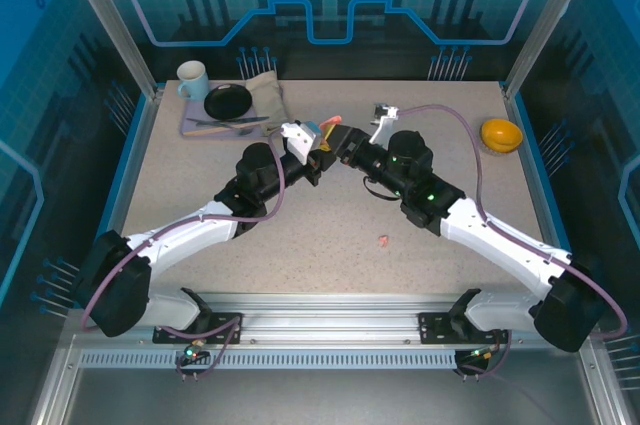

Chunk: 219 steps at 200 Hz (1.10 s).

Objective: Insert wireless bluetooth earbuds into charging case

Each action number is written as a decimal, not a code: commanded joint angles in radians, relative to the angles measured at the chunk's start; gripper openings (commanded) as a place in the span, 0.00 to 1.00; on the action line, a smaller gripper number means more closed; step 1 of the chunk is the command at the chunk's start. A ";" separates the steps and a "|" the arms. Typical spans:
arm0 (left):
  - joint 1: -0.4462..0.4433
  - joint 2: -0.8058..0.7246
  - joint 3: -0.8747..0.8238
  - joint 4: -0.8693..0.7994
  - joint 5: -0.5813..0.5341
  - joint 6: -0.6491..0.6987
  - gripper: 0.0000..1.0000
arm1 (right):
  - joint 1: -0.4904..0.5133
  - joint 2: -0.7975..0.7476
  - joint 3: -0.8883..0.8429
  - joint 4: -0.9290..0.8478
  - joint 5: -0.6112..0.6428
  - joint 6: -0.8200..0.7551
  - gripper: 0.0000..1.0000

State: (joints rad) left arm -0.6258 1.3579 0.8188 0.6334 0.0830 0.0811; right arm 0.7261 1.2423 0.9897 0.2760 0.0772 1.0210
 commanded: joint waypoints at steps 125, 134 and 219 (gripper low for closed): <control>-0.008 -0.029 0.028 0.017 0.013 -0.001 0.00 | 0.008 0.033 0.024 -0.045 0.063 -0.107 0.24; -0.008 -0.030 0.028 0.017 0.011 -0.003 0.00 | 0.011 0.040 0.027 -0.052 0.067 -0.123 0.23; -0.008 -0.040 0.043 0.012 -0.001 0.006 0.00 | 0.030 0.037 0.020 -0.138 0.065 -0.162 0.22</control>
State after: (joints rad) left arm -0.6247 1.3567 0.8188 0.5793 0.0681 0.0807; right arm 0.7399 1.2766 1.0096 0.2207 0.1242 0.8814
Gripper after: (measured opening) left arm 0.231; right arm 0.229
